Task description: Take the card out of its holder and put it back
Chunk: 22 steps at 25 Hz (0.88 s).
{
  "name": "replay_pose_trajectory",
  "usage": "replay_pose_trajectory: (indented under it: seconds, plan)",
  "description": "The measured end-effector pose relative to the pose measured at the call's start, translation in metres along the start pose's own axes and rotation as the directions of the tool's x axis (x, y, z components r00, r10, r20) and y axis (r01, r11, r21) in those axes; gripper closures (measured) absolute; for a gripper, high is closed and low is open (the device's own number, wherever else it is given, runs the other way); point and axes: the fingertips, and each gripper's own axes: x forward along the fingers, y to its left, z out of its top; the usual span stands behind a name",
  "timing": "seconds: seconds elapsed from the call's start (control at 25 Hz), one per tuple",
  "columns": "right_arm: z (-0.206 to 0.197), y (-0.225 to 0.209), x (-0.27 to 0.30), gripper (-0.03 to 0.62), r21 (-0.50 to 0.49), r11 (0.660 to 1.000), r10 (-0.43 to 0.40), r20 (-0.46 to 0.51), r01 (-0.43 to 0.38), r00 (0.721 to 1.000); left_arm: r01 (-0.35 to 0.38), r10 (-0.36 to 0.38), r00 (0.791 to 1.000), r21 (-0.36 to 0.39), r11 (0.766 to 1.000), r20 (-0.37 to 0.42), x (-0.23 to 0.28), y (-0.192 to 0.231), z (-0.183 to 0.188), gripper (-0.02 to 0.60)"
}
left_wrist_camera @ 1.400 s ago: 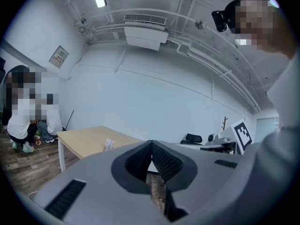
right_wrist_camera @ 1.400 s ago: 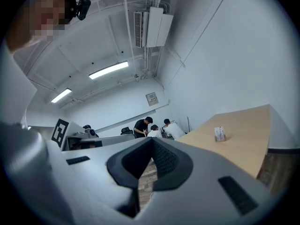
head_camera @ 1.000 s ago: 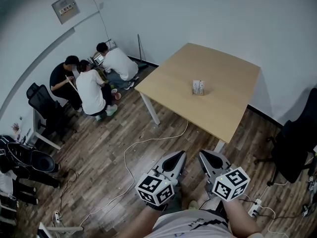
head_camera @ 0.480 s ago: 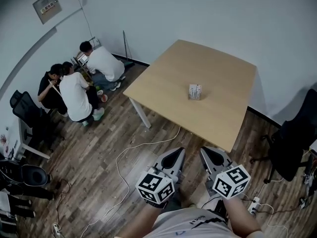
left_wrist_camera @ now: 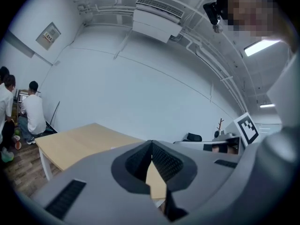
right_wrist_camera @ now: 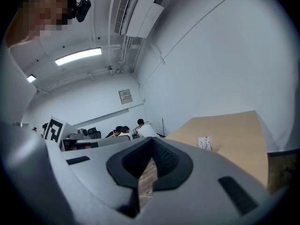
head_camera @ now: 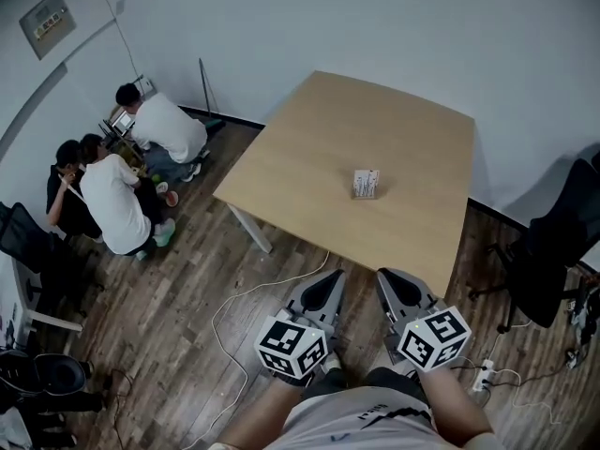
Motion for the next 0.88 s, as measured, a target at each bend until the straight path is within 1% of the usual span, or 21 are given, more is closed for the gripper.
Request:
replay_pose_trajectory:
  seconds: [0.12,0.36,0.52,0.64,0.88]
  plan:
    - [0.002,-0.009,0.014,0.582,0.007,0.999,-0.034,-0.005,0.034,0.999,0.018,-0.018,1.000,-0.007,1.000,-0.012,0.011,0.014,0.002,0.569]
    - [0.006,-0.037,0.037,0.582,0.014,0.997,-0.076,0.001,0.076,0.997,0.037,-0.037,0.999,-0.012,0.999,-0.032,0.042,0.032,-0.004,0.569]
    - [0.004,-0.066,0.064,0.582,0.024,0.996,-0.083,0.007,0.082,0.997,0.035,-0.035,0.998,-0.006,0.999,-0.048,0.071,0.051,-0.005,0.569]
    - [0.006,-0.087,0.088,0.582,0.014,0.996,-0.085,0.002,0.085,0.996,0.027,-0.027,0.998,-0.001,1.000,-0.052,0.094,0.066,-0.001,0.569]
    - [0.016,-0.135,0.139,0.582,0.007,0.996,-0.087,-0.012,0.087,0.996,0.007,-0.006,0.997,0.015,1.000,-0.075,0.153,0.102,0.003,0.569]
